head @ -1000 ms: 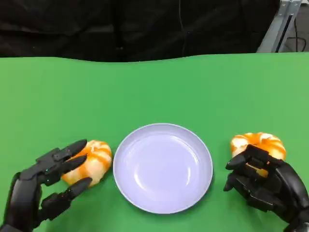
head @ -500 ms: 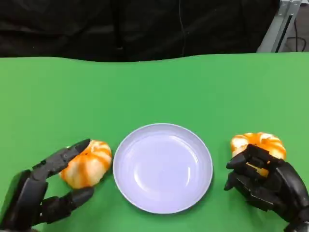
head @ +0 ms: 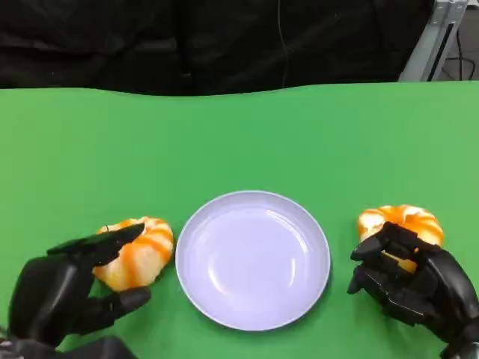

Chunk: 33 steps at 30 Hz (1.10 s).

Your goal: Grasp the bread from the table and place it into the plate.

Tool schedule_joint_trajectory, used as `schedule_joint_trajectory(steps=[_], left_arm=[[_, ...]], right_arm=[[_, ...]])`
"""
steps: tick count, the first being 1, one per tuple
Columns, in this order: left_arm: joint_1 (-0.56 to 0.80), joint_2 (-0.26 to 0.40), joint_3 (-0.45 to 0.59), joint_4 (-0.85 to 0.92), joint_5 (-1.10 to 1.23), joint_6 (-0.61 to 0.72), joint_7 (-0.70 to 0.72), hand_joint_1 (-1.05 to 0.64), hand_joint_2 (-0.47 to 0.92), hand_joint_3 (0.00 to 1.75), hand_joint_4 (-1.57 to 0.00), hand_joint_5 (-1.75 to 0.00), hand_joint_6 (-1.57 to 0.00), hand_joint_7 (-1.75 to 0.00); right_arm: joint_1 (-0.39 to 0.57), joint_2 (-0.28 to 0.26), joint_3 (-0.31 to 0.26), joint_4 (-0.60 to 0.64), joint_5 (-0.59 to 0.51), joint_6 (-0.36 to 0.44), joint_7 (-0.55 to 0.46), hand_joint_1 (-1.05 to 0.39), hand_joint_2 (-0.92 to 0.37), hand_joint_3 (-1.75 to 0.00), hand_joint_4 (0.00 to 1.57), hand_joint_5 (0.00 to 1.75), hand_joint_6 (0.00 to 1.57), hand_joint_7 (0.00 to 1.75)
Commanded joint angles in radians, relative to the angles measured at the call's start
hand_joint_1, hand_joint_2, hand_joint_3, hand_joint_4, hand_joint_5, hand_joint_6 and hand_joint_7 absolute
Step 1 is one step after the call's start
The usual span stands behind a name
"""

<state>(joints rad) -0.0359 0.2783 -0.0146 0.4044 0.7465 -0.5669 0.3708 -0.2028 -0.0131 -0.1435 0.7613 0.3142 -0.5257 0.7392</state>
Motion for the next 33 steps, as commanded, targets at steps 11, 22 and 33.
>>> schedule_joint_trajectory(steps=[11, 22, 33], left_arm=[[-0.078, 0.076, -0.121, 0.032, 0.009, 0.117, 0.029, -0.84, 0.92, 0.36, -0.62, 0.00, -0.63, 0.00], [-0.102, 0.100, -0.182, 0.039, -0.001, 0.192, -0.016, -0.88, 0.92, 0.37, -0.59, 0.00, -0.63, 0.00], [-0.104, 0.140, -0.228, 0.010, -0.009, 0.281, -0.125, -0.96, 0.92, 0.30, -0.50, 0.00, -0.50, 0.00]], right_arm=[[-0.008, -0.010, -0.007, 0.006, 0.003, -0.012, 0.003, 0.02, -0.90, -0.49, 0.52, 1.61, 0.62, 1.13], [-0.001, -0.010, -0.005, -0.005, 0.000, -0.008, -0.003, 0.00, -0.89, -0.49, 0.53, 1.59, 0.62, 1.12], [0.001, -0.012, -0.005, -0.008, 0.004, -0.006, 0.001, -0.01, -0.89, -0.47, 0.53, 1.59, 0.63, 1.11]])
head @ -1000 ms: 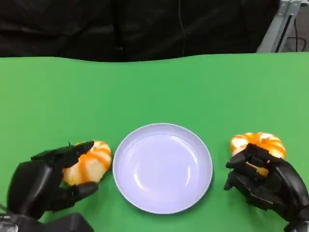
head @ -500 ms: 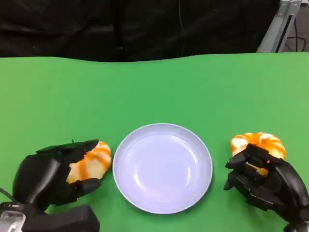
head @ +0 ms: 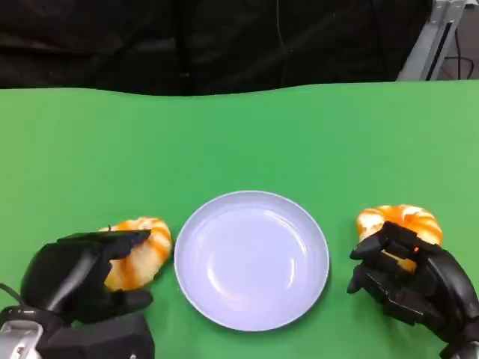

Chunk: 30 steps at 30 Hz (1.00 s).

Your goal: Grasp the bread from the table and place it into the plate.

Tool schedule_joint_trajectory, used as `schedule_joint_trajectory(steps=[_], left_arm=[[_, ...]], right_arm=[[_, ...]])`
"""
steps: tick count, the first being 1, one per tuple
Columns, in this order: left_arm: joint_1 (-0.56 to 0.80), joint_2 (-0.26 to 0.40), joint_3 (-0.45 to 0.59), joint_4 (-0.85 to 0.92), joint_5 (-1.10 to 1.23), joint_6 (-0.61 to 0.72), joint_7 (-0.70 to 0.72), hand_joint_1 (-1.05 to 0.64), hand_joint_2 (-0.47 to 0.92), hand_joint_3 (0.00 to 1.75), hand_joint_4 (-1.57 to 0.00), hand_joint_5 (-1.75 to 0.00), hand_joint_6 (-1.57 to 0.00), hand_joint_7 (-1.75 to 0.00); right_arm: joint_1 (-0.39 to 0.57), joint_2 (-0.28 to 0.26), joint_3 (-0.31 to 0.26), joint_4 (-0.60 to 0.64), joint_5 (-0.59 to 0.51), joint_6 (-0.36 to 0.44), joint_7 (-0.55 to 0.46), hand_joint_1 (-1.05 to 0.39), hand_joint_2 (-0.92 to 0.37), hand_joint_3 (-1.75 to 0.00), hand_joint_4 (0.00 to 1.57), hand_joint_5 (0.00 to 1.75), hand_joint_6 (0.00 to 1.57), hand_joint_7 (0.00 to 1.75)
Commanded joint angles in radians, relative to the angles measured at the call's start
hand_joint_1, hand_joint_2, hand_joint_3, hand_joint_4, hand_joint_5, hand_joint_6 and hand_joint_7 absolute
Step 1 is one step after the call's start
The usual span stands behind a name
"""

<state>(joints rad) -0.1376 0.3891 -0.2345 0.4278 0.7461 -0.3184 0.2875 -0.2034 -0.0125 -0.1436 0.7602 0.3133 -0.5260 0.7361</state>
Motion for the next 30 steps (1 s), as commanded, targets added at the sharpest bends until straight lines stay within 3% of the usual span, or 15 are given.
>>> schedule_joint_trajectory(steps=[1, 12, 16, 26, 27, 29, 30], left_arm=[[-0.004, 0.031, -0.011, -0.011, -0.009, 0.038, -0.047, -0.97, 0.92, 0.29, -0.49, 0.00, -0.49, 0.00], [-0.032, 0.032, -0.030, 0.046, -0.021, 0.050, -0.052, -0.98, 0.92, 0.25, -0.47, 0.00, -0.41, 0.00], [-0.041, 0.030, -0.037, 0.062, -0.019, 0.055, -0.040, -0.86, 0.92, 0.22, -0.48, 0.00, -0.41, 0.00], [-0.050, 0.024, -0.037, 0.087, -0.030, 0.045, -0.023, -0.85, 0.92, 0.21, -0.48, 0.00, -0.41, 0.00], [-0.055, 0.019, -0.034, 0.104, -0.038, 0.038, -0.013, -0.42, 0.92, 0.18, -0.51, -0.01, -0.46, -0.02], [-0.063, 0.015, -0.034, 0.127, -0.048, 0.027, 0.002, -0.19, 0.92, 0.16, -0.53, -0.02, -0.49, -0.02], [-0.066, 0.016, -0.036, 0.133, -0.051, 0.025, 0.007, -0.15, 0.92, 0.17, -0.53, -0.02, -0.49, -0.02]], right_arm=[[0.001, -0.012, -0.005, -0.006, 0.007, -0.003, 0.007, -0.02, -0.89, -0.47, 0.53, 1.59, 0.63, 1.11], [0.002, -0.014, -0.006, -0.013, 0.004, 0.001, -0.001, 0.00, -0.89, -0.48, 0.55, 1.57, 0.64, 1.11], [0.001, -0.015, -0.006, -0.011, 0.005, -0.001, 0.005, 0.01, -0.89, -0.50, 0.55, 1.57, 0.64, 1.10], [0.002, -0.014, -0.006, -0.014, 0.007, 0.001, 0.004, 0.01, -0.87, -0.52, 0.55, 1.57, 0.64, 1.10], [0.003, -0.014, -0.006, -0.017, 0.007, 0.003, 0.003, 0.00, -0.87, -0.52, 0.55, 1.57, 0.64, 1.10], [0.003, -0.013, -0.006, -0.019, 0.007, 0.002, 0.002, -0.01, -0.87, -0.52, 0.55, 1.58, 0.64, 1.10], [0.003, -0.014, -0.006, -0.018, 0.005, -0.001, 0.002, -0.01, -0.87, -0.52, 0.55, 1.58, 0.64, 1.11]])
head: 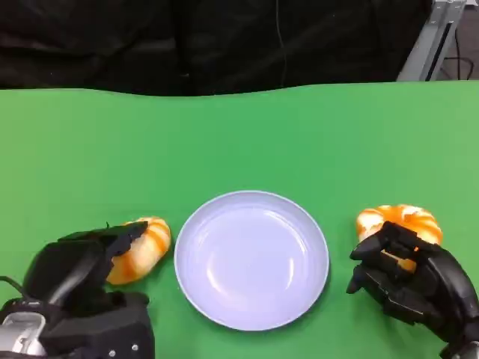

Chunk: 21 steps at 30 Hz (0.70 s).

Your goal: Grasp the bread from the table and place it into the plate.

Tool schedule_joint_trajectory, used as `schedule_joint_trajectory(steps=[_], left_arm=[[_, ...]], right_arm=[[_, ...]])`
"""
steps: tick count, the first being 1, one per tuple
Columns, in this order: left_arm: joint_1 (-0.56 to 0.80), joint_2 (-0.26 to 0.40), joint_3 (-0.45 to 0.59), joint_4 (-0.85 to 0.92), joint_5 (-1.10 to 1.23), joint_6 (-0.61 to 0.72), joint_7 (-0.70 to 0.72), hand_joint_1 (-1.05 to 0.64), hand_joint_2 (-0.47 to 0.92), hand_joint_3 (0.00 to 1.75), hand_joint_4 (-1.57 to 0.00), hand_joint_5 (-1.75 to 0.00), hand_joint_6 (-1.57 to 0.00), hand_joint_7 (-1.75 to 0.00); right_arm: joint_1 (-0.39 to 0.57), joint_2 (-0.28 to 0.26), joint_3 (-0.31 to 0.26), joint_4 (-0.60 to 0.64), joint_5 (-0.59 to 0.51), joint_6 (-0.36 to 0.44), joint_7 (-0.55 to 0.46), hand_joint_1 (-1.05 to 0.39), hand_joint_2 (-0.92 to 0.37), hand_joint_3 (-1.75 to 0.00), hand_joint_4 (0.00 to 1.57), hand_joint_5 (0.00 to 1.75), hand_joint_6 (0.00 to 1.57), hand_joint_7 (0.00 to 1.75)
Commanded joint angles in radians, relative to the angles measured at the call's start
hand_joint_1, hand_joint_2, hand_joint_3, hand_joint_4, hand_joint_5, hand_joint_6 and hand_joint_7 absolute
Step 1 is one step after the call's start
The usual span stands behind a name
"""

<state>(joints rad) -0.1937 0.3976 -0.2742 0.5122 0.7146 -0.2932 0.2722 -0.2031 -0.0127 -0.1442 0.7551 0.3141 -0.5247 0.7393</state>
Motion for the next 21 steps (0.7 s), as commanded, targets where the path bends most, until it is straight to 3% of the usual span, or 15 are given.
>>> schedule_joint_trajectory(steps=[1, 20, 21], left_arm=[[-0.012, 0.008, 0.001, 0.053, -0.022, -0.003, 0.026, -0.14, 0.92, 0.17, -0.54, -0.02, -0.50, -0.02], [-0.033, -0.005, -0.005, 0.097, -0.044, -0.023, 0.079, -0.03, 0.92, 0.18, -0.63, -0.04, -0.64, -0.04], [-0.040, -0.011, -0.004, 0.115, -0.045, -0.038, 0.106, -0.09, 0.92, 0.24, -0.72, -0.53, -0.87, -0.16]], right_arm=[[0.003, -0.013, -0.005, -0.013, 0.004, -0.003, -0.001, -0.02, -0.87, -0.51, 0.55, 1.58, 0.64, 1.11], [0.005, -0.013, -0.007, -0.022, 0.010, 0.008, 0.006, 0.02, -0.87, -0.56, 0.52, 1.63, 0.61, 1.15], [0.004, -0.013, -0.007, -0.020, 0.009, 0.007, 0.004, 0.02, -0.87, -0.56, 0.52, 1.63, 0.61, 1.15]])
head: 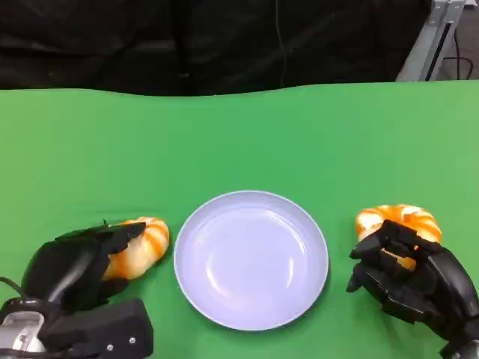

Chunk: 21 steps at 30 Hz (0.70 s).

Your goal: Grasp the bread from the table and place it into the plate.

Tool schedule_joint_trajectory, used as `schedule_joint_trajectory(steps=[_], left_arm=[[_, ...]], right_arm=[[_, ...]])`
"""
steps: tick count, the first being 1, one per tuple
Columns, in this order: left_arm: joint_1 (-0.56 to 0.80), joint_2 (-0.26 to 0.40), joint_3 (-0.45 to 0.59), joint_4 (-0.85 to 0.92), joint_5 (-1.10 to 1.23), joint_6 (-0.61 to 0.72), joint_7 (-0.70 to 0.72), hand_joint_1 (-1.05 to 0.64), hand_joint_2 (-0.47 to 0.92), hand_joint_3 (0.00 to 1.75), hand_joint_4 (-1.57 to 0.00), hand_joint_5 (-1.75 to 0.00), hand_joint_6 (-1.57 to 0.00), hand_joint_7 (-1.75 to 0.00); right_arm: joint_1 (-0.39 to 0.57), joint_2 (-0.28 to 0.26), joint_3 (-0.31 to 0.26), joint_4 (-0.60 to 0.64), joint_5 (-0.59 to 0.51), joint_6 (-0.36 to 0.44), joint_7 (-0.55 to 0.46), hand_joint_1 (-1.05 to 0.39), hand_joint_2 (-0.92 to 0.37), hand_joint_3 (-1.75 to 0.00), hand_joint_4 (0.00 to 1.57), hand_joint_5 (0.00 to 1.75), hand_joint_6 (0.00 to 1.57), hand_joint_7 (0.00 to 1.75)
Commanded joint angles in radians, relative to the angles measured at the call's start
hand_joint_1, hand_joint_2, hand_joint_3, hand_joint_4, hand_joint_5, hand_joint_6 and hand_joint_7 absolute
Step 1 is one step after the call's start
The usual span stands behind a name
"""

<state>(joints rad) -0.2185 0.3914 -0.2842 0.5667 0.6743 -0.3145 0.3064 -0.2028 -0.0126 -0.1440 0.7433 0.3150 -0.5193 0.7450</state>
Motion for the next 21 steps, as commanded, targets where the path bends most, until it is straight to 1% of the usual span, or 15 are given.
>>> schedule_joint_trajectory(steps=[1, 2, 3, 4, 5, 6, 7, 9, 11, 13, 17, 21], left_arm=[[-0.021, -0.009, 0.006, 0.076, -0.006, -0.028, 0.094, -0.11, 0.92, 0.26, -0.65, -0.89, -0.95, -0.19], [-0.026, -0.011, 0.005, 0.089, -0.006, -0.037, 0.108, -0.12, 0.92, 0.27, -0.59, -1.13, -1.00, -0.22], [-0.029, -0.011, 0.003, 0.096, -0.006, -0.041, 0.114, -0.12, 0.92, 0.28, -0.58, -1.21, -1.02, -0.22], [-0.033, -0.014, 0.000, 0.106, -0.001, -0.046, 0.136, -0.13, 0.92, 0.28, -0.57, -1.25, -1.02, -0.23], [-0.037, -0.017, -0.002, 0.115, 0.002, -0.050, 0.153, -0.13, 0.92, 0.33, -0.49, -1.42, -0.94, -0.45], [-0.040, -0.020, -0.004, 0.121, 0.008, -0.050, 0.175, -0.14, 0.92, 0.36, -0.42, -1.55, -0.76, -0.83], [-0.043, -0.022, -0.006, 0.126, 0.012, -0.050, 0.190, -0.14, 0.92, 0.36, -0.41, -1.59, -0.68, -1.02], [-0.046, -0.030, -0.008, 0.134, 0.016, -0.046, 0.221, -0.13, 0.92, 0.34, -0.41, -1.63, -0.61, -1.19], [-0.049, -0.035, -0.010, 0.142, 0.022, -0.048, 0.252, -0.13, 0.92, 0.33, -0.41, -1.64, -0.60, -1.23], [-0.052, -0.039, -0.011, 0.150, 0.030, -0.050, 0.283, -0.12, 0.92, 0.28, -0.44, -1.64, -0.63, -1.25], [-0.055, -0.045, -0.012, 0.164, 0.039, -0.055, 0.336, -0.09, 0.92, 0.22, -0.47, -1.63, -0.64, -1.24], [-0.056, -0.046, -0.017, 0.165, 0.048, -0.058, 0.386, -0.10, 0.92, 0.21, -0.46, -1.62, -0.63, -1.24]], right_arm=[[0.003, -0.013, -0.008, -0.007, 0.007, 0.001, -0.003, 0.02, -0.87, -0.56, 0.52, 1.63, 0.61, 1.15], [0.003, -0.013, -0.008, -0.006, 0.007, 0.001, -0.004, 0.02, -0.87, -0.56, 0.52, 1.63, 0.61, 1.15], [0.003, -0.013, -0.008, -0.006, 0.007, 0.001, -0.004, 0.02, -0.87, -0.55, 0.52, 1.63, 0.61, 1.15], [0.003, -0.013, -0.007, -0.006, 0.005, -0.002, -0.004, 0.02, -0.87, -0.55, 0.52, 1.63, 0.61, 1.15], [0.003, -0.013, -0.006, -0.007, 0.004, -0.004, -0.005, 0.02, -0.87, -0.55, 0.52, 1.63, 0.61, 1.15], [0.002, -0.013, -0.006, -0.006, 0.003, -0.006, -0.004, 0.02, -0.87, -0.55, 0.52, 1.63, 0.61, 1.15], [0.002, -0.013, -0.006, -0.005, 0.004, -0.007, -0.003, 0.02, -0.87, -0.55, 0.52, 1.63, 0.61, 1.16], [0.001, -0.012, -0.007, -0.005, 0.005, -0.009, -0.001, 0.02, -0.87, -0.55, 0.52, 1.63, 0.60, 1.16], [0.002, -0.012, -0.006, -0.008, 0.003, -0.007, -0.004, 0.03, -0.87, -0.55, 0.51, 1.63, 0.60, 1.16], [0.003, -0.013, -0.005, -0.010, 0.000, -0.005, -0.008, 0.03, -0.87, -0.55, 0.51, 1.63, 0.60, 1.16], [0.003, -0.013, -0.004, -0.010, 0.001, -0.005, -0.007, 0.02, -0.86, -0.56, 0.51, 1.63, 0.60, 1.16], [0.002, -0.014, -0.005, -0.009, 0.003, -0.001, -0.004, 0.02, -0.86, -0.56, 0.51, 1.64, 0.59, 1.16]])
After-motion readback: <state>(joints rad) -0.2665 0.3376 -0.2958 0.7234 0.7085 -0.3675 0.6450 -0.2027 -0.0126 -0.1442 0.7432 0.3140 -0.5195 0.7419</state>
